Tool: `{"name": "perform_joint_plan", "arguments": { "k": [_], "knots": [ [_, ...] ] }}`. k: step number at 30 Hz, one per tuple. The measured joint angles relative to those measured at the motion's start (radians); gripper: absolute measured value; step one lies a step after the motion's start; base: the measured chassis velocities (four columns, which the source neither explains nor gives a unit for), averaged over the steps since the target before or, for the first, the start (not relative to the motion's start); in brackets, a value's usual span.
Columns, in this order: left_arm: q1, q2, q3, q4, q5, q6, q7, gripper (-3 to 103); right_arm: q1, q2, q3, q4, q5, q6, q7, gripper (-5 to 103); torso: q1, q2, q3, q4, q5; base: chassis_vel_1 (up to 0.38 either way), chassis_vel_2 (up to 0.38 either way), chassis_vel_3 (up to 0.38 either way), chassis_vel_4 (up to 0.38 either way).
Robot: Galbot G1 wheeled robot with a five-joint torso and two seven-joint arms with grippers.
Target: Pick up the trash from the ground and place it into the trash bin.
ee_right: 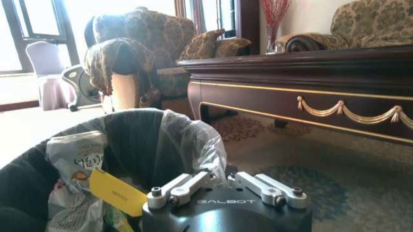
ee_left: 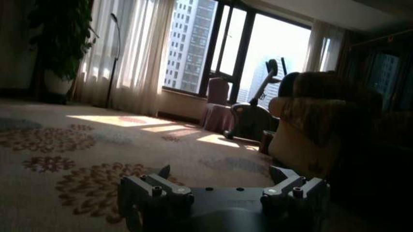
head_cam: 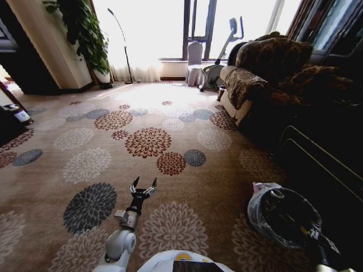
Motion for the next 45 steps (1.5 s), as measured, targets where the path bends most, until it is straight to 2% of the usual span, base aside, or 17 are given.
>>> {"name": "perform_joint_plan", "arguments": {
  "k": [23,25,26,29,30,31,32,34,35,39,41,42,45],
  "knots": [
    [0.0,0.0,0.0,0.0,0.0,0.0,0.0,100,0.005,-0.008,0.008,-0.009,0.001,-0.009,-0.007,3,0.0,0.0,0.0,0.0,0.0001,0.0,0.0,0.0,0.0],
    [0.0,0.0,0.0,0.0,0.0,0.0,0.0,100,0.029,-0.052,0.047,-0.051,0.007,-0.043,-0.052,3,0.0,0.0,0.0,-0.0001,0.0002,0.0,0.0,0.0,0.0],
    [0.0,0.0,0.0,0.0,0.0,0.0,0.0,100,0.029,-0.052,0.047,-0.051,0.007,-0.043,-0.052,3,0.0,0.0,0.0,-0.0001,0.0002,0.0,0.0,0.0,0.0],
    [0.0,0.0,0.0,0.0,0.0,0.0,0.0,100,0.104,-0.187,0.171,-0.175,0.026,-0.144,-0.178,3,0.0,0.0,0.0,0.0002,0.0004,0.0,0.0,0.0,0.0],
    [0.0,0.0,0.0,0.0,0.0,0.0,0.0,100,0.104,-0.187,0.171,-0.175,0.026,-0.144,-0.178,3,0.0,0.0,0.0,0.0002,0.0004,0.0,0.0,0.0,0.0],
    [0.0,0.0,0.0,0.0,0.0,0.0,0.0,100,0.127,-0.228,0.21,-0.213,0.031,-0.174,-0.216,3,0.0,0.0,0.0,0.001,0.0002,0.0,0.0,0.0,0.0],
    [0.0,0.0,0.0,0.0,0.0,0.0,0.0,100,0.137,-0.246,0.227,-0.228,0.034,-0.186,-0.23,3,0.0,0.0,0.0,0.0008,-0.0007,0.0,0.0,0.0,0.0],
    [0.0,0.0,0.0,0.0,0.0,0.0,0.0,100,0.143,-0.256,0.235,-0.238,0.037,-0.195,-0.244,3,0.0,0.0,0.0,0.0,-0.0008,0.0,0.0,0.0,0.0],
    [0.0,0.0,0.0,0.0,0.0,0.0,0.0,100,0.143,-0.257,0.235,-0.241,0.038,-0.198,-0.249,3,0.0,0.0,0.0,0.0002,0.0013,0.0,0.0,0.0,0.0],
    [0.0,0.0,0.0,0.0,0.0,0.0,0.0,100,0.143,-0.257,0.236,-0.243,0.038,-0.199,-0.251,3,0.0,0.0,0.0,0.0,-0.0002,0.0,0.0,0.0,0.0],
    [0.0,0.0,0.0,0.0,0.0,0.0,0.0,100,0.127,-0.266,0.271,-0.293,0.038,-0.203,-0.318,3,0.0,0.0,0.0,0.0018,-0.0001,0.0,0.0,0.0,0.0],
    [0.0,0.0,0.0,0.0,0.0,0.0,0.0,100,0.107,-0.27,0.3,-0.342,0.036,-0.207,-0.372,3,0.0,0.0,0.0,0.0,-0.0002,0.0,0.0,0.0,0.0],
    [0.0,0.0,0.0,0.0,0.0,0.0,0.0,100,0.098,-0.265,0.308,-0.379,0.042,-0.207,-0.386,3,0.0,0.0,0.0,-0.0006,-0.0002,0.0,0.0,0.0,0.0]
  ]
}}
